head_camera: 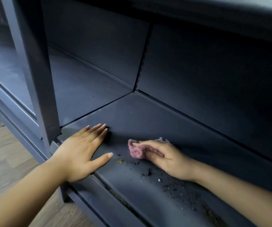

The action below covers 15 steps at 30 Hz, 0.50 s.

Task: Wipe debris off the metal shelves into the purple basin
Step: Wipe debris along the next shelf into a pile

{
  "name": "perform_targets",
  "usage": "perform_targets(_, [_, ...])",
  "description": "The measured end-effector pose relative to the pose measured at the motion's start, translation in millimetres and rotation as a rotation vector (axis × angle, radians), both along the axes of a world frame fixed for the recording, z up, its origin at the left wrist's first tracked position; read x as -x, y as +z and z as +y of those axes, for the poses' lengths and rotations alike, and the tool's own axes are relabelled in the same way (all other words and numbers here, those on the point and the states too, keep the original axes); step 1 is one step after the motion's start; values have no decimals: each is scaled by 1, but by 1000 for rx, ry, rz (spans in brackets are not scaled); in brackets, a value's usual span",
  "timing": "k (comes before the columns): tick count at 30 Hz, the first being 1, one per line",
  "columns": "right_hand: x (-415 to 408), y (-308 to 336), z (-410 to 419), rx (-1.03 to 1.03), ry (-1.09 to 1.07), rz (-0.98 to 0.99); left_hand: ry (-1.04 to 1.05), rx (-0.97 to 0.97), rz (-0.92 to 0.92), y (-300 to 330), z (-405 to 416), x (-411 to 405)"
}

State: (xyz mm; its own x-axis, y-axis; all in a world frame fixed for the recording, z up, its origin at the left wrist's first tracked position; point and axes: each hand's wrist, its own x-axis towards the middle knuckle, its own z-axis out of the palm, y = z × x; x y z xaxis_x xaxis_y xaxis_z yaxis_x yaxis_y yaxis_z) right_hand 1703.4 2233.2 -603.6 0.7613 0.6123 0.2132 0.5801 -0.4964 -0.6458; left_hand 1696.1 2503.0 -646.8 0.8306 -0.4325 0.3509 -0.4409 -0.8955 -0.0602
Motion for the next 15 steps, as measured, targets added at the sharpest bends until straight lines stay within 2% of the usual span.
perform_targets(3, [0, -1, -28, -51, -199, 99, 12, -10, 34, 4, -1, 2])
perform_targets(8, [19, 7, -104, 17, -704, -135, -8, -36, 98, 10, 1, 7])
perform_targets(10, [28, 9, -136, 101, -902, -103, -18, -35, 87, 14, -2, 10])
perform_targets(12, [28, 6, -159, 296, -1070, -4, -57, 8, 88, 22, -13, 13])
perform_targets(13, [26, 2, -163, 351, -1098, 49, -79, 88, 89, 22, -19, 14])
perform_targets(15, [17, -9, -159, 334, -1050, 58, -63, 152, 228, 25, -31, 19])
